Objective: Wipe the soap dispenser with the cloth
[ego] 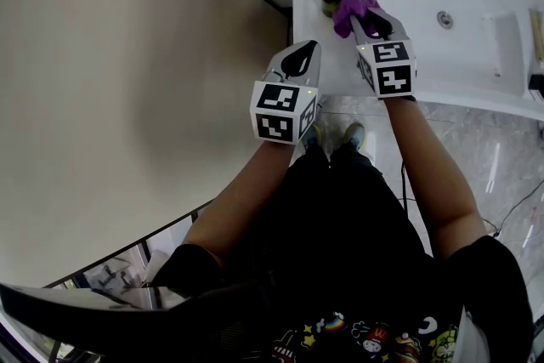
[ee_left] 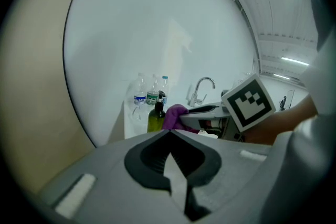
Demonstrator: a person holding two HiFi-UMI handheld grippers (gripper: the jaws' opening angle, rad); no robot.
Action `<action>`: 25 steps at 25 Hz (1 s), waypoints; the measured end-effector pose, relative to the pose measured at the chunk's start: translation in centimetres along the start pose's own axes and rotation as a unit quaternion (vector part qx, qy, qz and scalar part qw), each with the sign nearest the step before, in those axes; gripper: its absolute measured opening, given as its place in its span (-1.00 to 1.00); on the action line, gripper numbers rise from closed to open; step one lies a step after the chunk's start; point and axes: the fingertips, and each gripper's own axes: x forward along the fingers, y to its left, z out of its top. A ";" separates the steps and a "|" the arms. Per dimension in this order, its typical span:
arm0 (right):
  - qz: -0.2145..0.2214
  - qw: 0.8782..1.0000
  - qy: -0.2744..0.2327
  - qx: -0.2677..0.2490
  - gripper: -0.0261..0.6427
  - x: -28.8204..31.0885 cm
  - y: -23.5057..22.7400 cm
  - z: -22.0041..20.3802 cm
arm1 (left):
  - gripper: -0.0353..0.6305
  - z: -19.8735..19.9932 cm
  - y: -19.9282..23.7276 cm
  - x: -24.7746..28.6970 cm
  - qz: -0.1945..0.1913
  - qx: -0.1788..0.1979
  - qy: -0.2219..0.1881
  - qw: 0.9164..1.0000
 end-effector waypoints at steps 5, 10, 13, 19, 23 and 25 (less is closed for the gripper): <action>0.011 1.000 -0.025 0.004 -0.59 -0.4 2.7 1.8 | -0.89 0.2 0.5 -0.7 -0.009 0.006 -0.005 1.000; 0.031 0.999 -0.013 0.003 -0.59 1.7 5.8 0.6 | -0.89 -0.7 2.4 -1.9 -0.007 0.004 -0.001 1.000; 0.036 0.999 0.006 0.002 -0.59 3.1 7.1 -0.9 | -0.89 -1.8 3.6 -3.0 -0.003 0.000 0.010 1.000; 0.027 0.999 0.036 0.000 -0.59 6.0 7.3 -3.4 | -0.89 -3.7 5.6 -3.8 -0.001 -0.005 0.026 1.000; 0.022 0.998 0.051 -0.001 -0.59 7.2 7.4 -4.7 | -0.89 -4.5 6.4 -4.2 -0.004 -0.008 0.029 1.000; 0.020 0.998 0.052 0.002 -0.59 7.0 7.6 -4.5 | -0.89 -4.6 6.6 -4.3 -0.007 -0.010 0.027 1.000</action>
